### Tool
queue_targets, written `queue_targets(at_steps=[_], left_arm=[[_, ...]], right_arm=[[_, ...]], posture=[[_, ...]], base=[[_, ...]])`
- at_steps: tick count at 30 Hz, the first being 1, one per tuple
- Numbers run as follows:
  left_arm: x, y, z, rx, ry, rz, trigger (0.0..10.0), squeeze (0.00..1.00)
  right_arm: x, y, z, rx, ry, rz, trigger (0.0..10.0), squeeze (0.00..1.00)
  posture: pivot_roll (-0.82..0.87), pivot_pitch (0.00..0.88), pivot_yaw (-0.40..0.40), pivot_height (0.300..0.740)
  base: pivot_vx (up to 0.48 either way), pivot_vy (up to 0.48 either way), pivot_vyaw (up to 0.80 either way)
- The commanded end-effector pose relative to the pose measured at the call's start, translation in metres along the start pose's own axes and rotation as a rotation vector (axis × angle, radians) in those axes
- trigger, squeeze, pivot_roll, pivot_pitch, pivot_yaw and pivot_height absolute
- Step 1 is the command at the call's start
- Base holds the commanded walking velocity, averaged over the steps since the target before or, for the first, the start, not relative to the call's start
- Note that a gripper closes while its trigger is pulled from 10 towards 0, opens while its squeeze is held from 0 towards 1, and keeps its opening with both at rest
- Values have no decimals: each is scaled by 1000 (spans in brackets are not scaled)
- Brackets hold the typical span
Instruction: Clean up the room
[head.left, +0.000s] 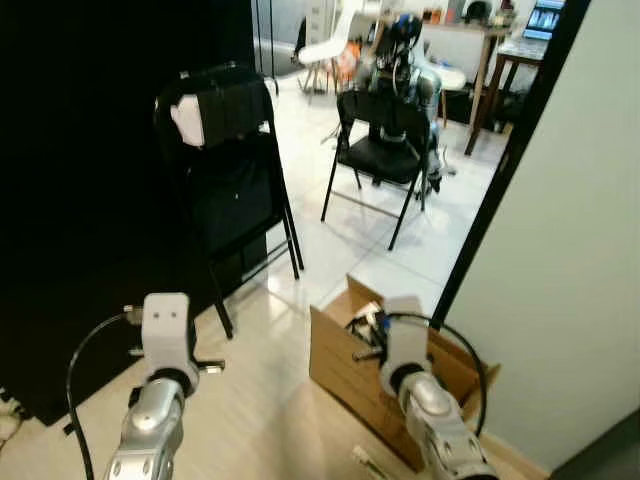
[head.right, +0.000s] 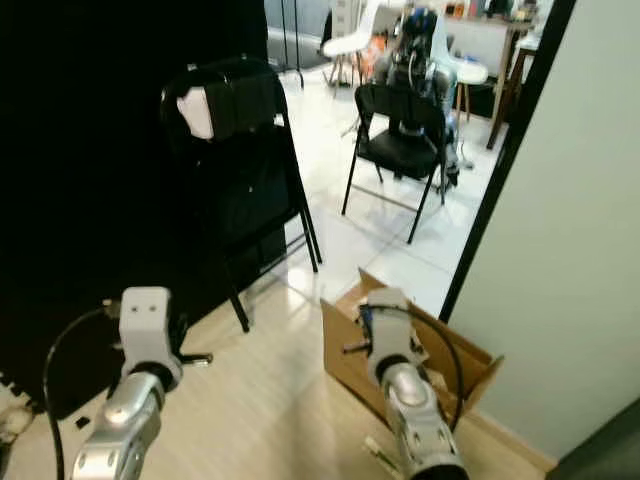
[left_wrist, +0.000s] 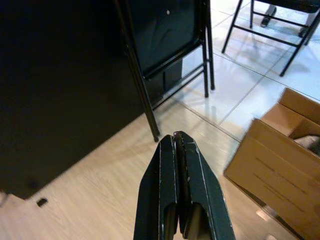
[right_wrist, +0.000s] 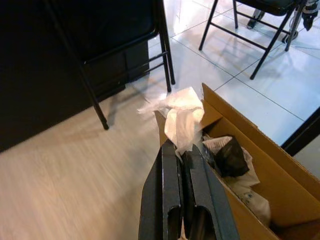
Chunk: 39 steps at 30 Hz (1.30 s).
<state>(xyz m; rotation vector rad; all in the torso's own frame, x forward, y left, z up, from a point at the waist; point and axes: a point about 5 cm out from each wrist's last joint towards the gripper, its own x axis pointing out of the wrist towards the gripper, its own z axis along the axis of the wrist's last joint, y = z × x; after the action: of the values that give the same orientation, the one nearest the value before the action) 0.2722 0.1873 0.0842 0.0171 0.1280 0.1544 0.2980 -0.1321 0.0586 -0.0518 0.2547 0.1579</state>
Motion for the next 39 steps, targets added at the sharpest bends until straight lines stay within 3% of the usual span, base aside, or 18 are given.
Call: queue_targets(at_steps=[1, 19, 39], left_arm=[[-1, -3, -3, 7, 9, -19, 10000, 0], [-1, -2, -4, 22, 17, -38, 10000, 0], [-2, -4, -5, 33, 31, -68, 10000, 0]], right_arm=[[-3, -9, -5, 5, 24, -36, 10000, 0], [-4, -10, -8, 19, 32, -59, 10000, 0], [-8, -8, -13, 27, 39, -62, 10000, 0]], posture=[[-62, 25, 5, 708], [-59, 35, 18, 708], [-60, 53, 32, 708]], base=[[326, 0, -800], [312, 0, -800], [279, 0, 0]])
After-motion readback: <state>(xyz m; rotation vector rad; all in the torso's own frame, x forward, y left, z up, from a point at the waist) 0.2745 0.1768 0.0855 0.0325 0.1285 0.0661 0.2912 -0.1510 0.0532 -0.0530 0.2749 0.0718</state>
